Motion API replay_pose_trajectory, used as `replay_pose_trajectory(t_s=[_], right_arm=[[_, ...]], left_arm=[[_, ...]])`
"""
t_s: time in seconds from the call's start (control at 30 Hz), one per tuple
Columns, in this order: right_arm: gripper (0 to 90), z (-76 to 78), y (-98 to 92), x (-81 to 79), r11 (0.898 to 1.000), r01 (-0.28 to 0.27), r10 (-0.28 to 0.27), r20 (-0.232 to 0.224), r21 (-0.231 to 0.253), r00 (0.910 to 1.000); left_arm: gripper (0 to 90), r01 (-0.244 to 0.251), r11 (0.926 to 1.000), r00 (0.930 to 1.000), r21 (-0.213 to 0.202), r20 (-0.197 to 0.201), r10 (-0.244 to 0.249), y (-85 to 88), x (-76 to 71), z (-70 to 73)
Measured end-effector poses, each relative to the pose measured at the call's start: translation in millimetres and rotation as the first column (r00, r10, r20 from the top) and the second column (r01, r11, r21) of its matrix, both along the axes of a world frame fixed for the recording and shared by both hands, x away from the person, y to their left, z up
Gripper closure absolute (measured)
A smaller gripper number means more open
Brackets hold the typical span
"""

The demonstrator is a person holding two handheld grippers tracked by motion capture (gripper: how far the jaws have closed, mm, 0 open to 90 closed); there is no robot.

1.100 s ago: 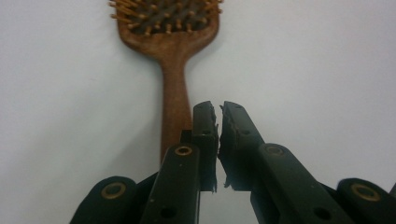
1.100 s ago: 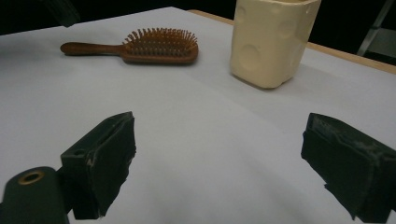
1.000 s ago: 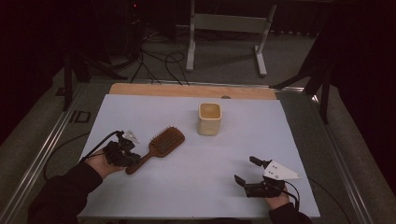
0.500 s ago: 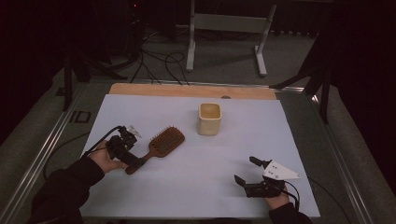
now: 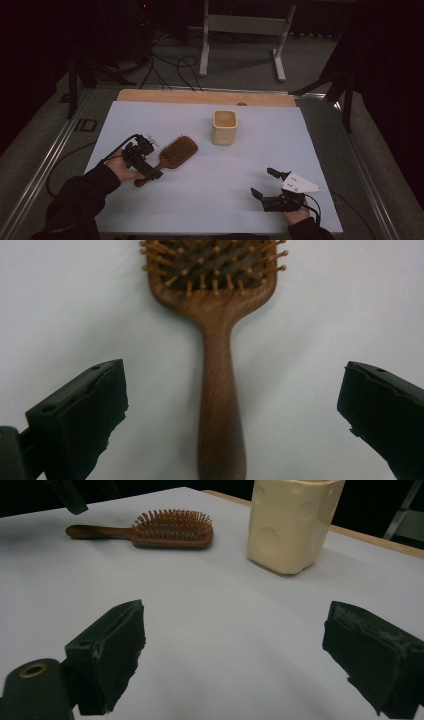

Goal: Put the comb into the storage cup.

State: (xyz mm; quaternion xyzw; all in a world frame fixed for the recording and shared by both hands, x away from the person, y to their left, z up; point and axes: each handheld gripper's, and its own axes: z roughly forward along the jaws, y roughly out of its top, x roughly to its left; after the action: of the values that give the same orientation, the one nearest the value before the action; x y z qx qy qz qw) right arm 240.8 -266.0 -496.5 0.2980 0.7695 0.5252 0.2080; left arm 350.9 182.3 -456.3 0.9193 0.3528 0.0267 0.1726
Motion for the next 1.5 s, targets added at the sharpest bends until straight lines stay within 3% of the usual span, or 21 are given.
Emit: replay_pose_trajectory(t_s=[0.53,1.0,1.5], right_arm=[[9.9,-0.1,0.0,0.0,1.000,-0.002,0.002,-0.002,0.000,1.0000],[9.9,-0.1,-0.2,0.0,1.000,-0.004,0.004,-0.002,0.003,1.0000],[10.0,0.4,-0.2,-0.3,1.000,-0.001,0.001,0.000,0.003,1.0000]], left_arm=[[5.6,-0.015,0.9985,0.9985,0.053,-0.052,0.018,-13.9,18.8,-17.6],[41.0,0.003,0.9962,0.9975,0.087,-0.071,0.003,-17.3,21.6,-25.2],[61.3,0.017,0.9916,0.9979,0.129,-0.065,-0.008,-24.6,22.1,-30.3]])
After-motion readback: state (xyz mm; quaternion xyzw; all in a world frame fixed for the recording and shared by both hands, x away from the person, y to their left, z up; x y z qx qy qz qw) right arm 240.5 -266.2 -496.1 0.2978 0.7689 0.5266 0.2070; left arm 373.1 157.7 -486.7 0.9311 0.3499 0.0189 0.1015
